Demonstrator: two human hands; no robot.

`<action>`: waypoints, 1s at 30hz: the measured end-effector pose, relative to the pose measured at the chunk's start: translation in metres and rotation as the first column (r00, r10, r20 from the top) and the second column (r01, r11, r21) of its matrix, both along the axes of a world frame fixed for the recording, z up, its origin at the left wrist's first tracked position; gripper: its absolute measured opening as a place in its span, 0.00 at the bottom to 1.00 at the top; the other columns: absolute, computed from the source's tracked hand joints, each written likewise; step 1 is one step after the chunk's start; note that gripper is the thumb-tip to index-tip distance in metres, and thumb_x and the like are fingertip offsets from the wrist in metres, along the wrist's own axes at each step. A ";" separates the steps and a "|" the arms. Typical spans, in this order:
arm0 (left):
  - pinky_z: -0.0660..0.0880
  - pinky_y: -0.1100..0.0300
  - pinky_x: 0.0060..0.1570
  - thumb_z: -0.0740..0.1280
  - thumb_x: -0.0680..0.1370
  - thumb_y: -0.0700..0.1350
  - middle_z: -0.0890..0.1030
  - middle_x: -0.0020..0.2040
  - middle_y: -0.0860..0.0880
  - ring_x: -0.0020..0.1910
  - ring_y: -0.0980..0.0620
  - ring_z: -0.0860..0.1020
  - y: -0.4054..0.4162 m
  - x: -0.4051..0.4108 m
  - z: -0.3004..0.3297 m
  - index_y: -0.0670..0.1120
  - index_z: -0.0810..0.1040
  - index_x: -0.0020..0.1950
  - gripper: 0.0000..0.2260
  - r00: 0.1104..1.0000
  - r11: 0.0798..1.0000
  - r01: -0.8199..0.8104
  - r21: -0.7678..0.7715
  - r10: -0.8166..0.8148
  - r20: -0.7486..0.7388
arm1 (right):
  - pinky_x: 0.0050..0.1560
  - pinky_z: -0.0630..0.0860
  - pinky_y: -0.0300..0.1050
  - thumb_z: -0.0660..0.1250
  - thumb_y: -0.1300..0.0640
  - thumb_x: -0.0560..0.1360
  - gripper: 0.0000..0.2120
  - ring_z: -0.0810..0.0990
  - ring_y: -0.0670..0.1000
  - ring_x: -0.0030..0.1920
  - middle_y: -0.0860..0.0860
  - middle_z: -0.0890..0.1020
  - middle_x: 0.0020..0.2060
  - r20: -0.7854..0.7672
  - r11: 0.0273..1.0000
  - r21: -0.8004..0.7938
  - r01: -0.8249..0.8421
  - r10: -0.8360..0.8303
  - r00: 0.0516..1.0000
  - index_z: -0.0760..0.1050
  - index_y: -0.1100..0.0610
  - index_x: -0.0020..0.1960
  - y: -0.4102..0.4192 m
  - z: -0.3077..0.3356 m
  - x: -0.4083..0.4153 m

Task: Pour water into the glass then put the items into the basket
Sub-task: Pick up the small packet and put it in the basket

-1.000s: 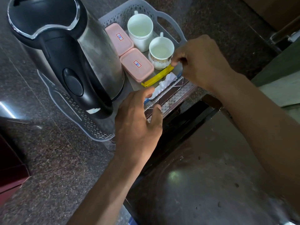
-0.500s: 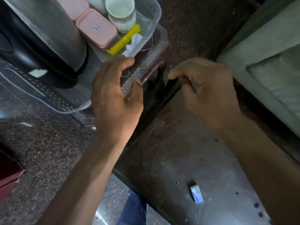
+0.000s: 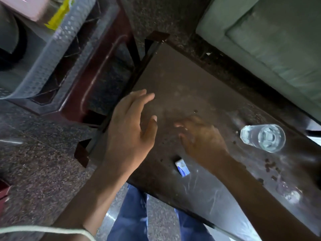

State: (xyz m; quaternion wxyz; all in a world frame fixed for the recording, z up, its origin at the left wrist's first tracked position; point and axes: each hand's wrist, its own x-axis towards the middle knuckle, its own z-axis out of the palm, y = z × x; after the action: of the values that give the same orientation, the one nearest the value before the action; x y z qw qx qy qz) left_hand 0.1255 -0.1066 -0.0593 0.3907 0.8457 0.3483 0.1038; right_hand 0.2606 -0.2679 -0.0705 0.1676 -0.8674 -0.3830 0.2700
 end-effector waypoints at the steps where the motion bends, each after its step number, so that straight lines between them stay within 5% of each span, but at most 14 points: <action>1: 0.72 0.41 0.78 0.72 0.81 0.42 0.79 0.76 0.44 0.78 0.41 0.76 -0.011 -0.002 -0.004 0.43 0.80 0.76 0.22 0.999 0.999 0.028 -0.017 -0.029 -0.024 | 0.57 0.84 0.60 0.72 0.59 0.75 0.18 0.86 0.62 0.59 0.52 0.85 0.65 -0.019 0.999 -0.047 0.018 -0.019 1.000 0.85 0.51 0.64 -0.011 -0.004 -0.007; 5: 0.70 0.41 0.80 0.74 0.80 0.43 0.78 0.78 0.43 0.80 0.38 0.74 -0.048 -0.011 -0.022 0.43 0.78 0.77 0.25 0.983 0.990 0.137 -0.044 -0.141 -0.119 | 0.63 0.81 0.55 0.73 0.48 0.76 0.23 0.81 0.58 0.67 0.51 0.78 0.70 -0.103 0.965 -0.263 -0.006 -0.021 0.994 0.80 0.47 0.71 -0.055 -0.025 -0.035; 10: 0.70 0.33 0.79 0.78 0.76 0.43 0.76 0.80 0.38 0.81 0.30 0.72 -0.078 -0.025 -0.049 0.41 0.78 0.77 0.30 0.923 0.963 0.270 -0.009 -0.262 -0.283 | 0.53 0.83 0.56 0.74 0.41 0.72 0.31 0.83 0.58 0.61 0.49 0.72 0.70 -0.059 0.937 -0.347 0.045 -0.069 0.996 0.68 0.45 0.71 -0.085 -0.050 -0.069; 14: 0.68 0.27 0.78 0.84 0.70 0.43 0.70 0.85 0.38 0.84 0.29 0.67 -0.093 -0.041 -0.064 0.42 0.79 0.77 0.36 0.840 0.924 0.381 0.035 -0.330 -0.431 | 0.44 0.82 0.53 0.77 0.47 0.70 0.29 0.85 0.57 0.54 0.48 0.77 0.63 0.033 0.954 -0.268 0.134 -0.130 0.991 0.69 0.45 0.67 -0.095 -0.060 -0.087; 19: 0.64 0.28 0.81 0.85 0.68 0.45 0.65 0.88 0.40 0.86 0.31 0.63 -0.099 -0.052 -0.075 0.43 0.76 0.80 0.41 0.828 0.904 0.418 0.091 -0.337 -0.448 | 0.44 0.81 0.52 0.76 0.48 0.72 0.23 0.85 0.58 0.50 0.47 0.79 0.60 0.012 0.947 -0.220 0.234 -0.238 0.971 0.69 0.44 0.62 -0.097 -0.062 -0.091; 24: 0.62 0.29 0.82 0.85 0.68 0.48 0.65 0.88 0.42 0.87 0.33 0.62 -0.101 -0.054 -0.082 0.44 0.75 0.81 0.42 0.844 0.911 0.399 0.099 -0.323 -0.429 | 0.45 0.82 0.51 0.73 0.44 0.69 0.18 0.85 0.56 0.46 0.47 0.82 0.52 -0.086 0.926 -0.145 0.350 -0.364 0.927 0.76 0.48 0.57 -0.097 -0.053 -0.086; 27: 0.62 0.30 0.82 0.84 0.68 0.48 0.65 0.88 0.42 0.88 0.34 0.61 -0.100 -0.056 -0.085 0.45 0.74 0.81 0.42 0.850 0.911 0.396 0.114 -0.317 -0.420 | 0.47 0.83 0.49 0.77 0.51 0.69 0.15 0.84 0.47 0.43 0.43 0.83 0.44 -0.189 0.905 -0.082 0.417 -0.425 0.885 0.80 0.48 0.54 -0.094 -0.046 -0.079; 30: 0.64 0.30 0.82 0.85 0.68 0.49 0.66 0.88 0.42 0.87 0.34 0.62 -0.099 -0.059 -0.088 0.46 0.74 0.81 0.43 0.854 0.907 0.403 0.121 -0.325 -0.406 | 0.42 0.80 0.34 0.76 0.52 0.69 0.10 0.83 0.42 0.40 0.37 0.83 0.39 -0.350 0.860 0.004 0.510 -0.477 0.806 0.81 0.45 0.49 -0.084 -0.032 -0.071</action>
State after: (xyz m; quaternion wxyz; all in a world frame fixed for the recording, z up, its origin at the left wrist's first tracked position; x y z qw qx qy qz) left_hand 0.0670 -0.2053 -0.1472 0.2411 0.9355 0.2374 -0.1020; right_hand 0.1892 -0.3524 -0.1021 0.3372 -0.8685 -0.1224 0.3422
